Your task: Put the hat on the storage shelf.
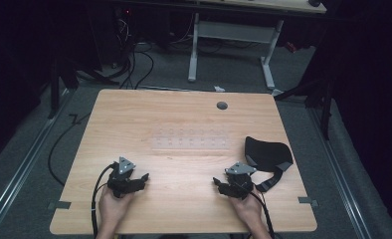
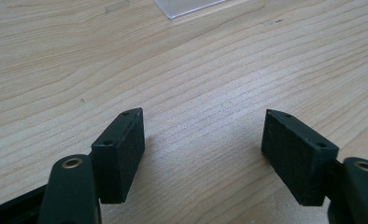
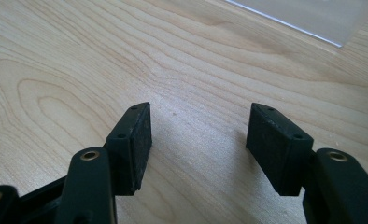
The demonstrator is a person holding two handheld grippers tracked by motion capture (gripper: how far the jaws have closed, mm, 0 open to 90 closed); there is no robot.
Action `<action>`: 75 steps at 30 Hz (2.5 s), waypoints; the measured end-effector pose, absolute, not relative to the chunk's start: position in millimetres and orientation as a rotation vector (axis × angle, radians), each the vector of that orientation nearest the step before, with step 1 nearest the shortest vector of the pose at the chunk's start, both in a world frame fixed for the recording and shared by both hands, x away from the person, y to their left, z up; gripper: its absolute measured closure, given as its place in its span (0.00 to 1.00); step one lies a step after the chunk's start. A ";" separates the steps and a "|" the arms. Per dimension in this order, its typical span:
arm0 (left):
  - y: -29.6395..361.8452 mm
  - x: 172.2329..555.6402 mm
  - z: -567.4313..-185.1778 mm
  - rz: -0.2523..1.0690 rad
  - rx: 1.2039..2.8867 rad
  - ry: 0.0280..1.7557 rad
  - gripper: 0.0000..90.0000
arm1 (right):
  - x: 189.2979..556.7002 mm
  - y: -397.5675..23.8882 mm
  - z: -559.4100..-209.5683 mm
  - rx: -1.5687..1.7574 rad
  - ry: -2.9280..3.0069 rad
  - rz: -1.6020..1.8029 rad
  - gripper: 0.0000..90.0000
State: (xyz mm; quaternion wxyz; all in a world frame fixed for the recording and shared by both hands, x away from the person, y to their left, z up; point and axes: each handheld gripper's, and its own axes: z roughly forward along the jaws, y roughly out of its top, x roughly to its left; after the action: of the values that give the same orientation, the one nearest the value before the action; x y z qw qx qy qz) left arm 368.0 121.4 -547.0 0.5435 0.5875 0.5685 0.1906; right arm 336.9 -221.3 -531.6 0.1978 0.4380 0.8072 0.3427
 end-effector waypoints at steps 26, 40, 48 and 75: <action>121.5 368.0 -546.9 0.453 1.397 1.351 0.34 | 336.4 -219.5 -531.9 1.195 2.288 0.962 0.38; 121.4 368.1 -546.9 0.453 1.395 1.350 0.34 | 335.0 -219.6 -531.2 1.227 2.256 0.959 0.48; 121.5 368.1 -546.9 0.453 1.395 1.350 0.34 | 332.2 -219.5 -527.5 1.218 2.250 0.980 0.49; 121.4 368.2 -546.9 0.453 1.395 1.351 0.34 | 320.4 -242.8 -489.3 1.240 2.158 1.170 0.51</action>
State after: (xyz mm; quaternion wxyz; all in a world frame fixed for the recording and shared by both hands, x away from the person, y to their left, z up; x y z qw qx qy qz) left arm 368.2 121.4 -546.9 0.5430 0.5875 0.5689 0.1907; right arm 320.4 -242.8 -489.3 0.1947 0.4424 0.7696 0.4172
